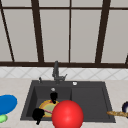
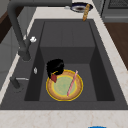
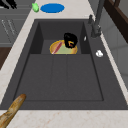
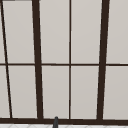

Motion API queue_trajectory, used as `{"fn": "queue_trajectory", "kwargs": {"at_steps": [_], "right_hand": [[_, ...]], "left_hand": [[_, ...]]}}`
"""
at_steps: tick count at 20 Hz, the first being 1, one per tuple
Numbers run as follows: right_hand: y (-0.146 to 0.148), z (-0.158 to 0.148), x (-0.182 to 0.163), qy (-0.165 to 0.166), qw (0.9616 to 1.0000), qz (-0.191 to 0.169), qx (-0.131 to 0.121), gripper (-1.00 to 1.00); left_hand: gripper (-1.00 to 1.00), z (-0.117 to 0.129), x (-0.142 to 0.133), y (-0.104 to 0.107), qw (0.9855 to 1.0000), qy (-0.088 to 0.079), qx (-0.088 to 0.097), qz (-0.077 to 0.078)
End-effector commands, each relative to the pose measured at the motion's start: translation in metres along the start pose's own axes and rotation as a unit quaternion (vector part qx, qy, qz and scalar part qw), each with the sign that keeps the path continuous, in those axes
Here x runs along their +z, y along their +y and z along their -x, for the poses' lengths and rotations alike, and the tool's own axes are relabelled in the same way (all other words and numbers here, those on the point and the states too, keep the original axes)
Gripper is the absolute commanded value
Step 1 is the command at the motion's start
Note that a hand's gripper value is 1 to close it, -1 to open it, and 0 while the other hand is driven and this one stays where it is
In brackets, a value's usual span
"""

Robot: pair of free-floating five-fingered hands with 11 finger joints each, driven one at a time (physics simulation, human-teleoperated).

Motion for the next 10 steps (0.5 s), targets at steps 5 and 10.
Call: {"fn": "queue_trajectory", "kwargs": {"at_steps": [5, 10], "right_hand": [[-0.014, 0.028, 0.019, -0.002, 0.9999, 0.011, -0.013, 1.0], [-0.029, 0.046, 0.031, 0.0, 0.9999, 0.015, -0.007, 1.0]], "left_hand": [[0.0, 0.0, 0.0, 0.0, 1.0, 0.0, 0.0, 0.0], [0.0, 0.0, 0.0, 0.0, 1.0, 0.0, 0.0, 0.0]]}}
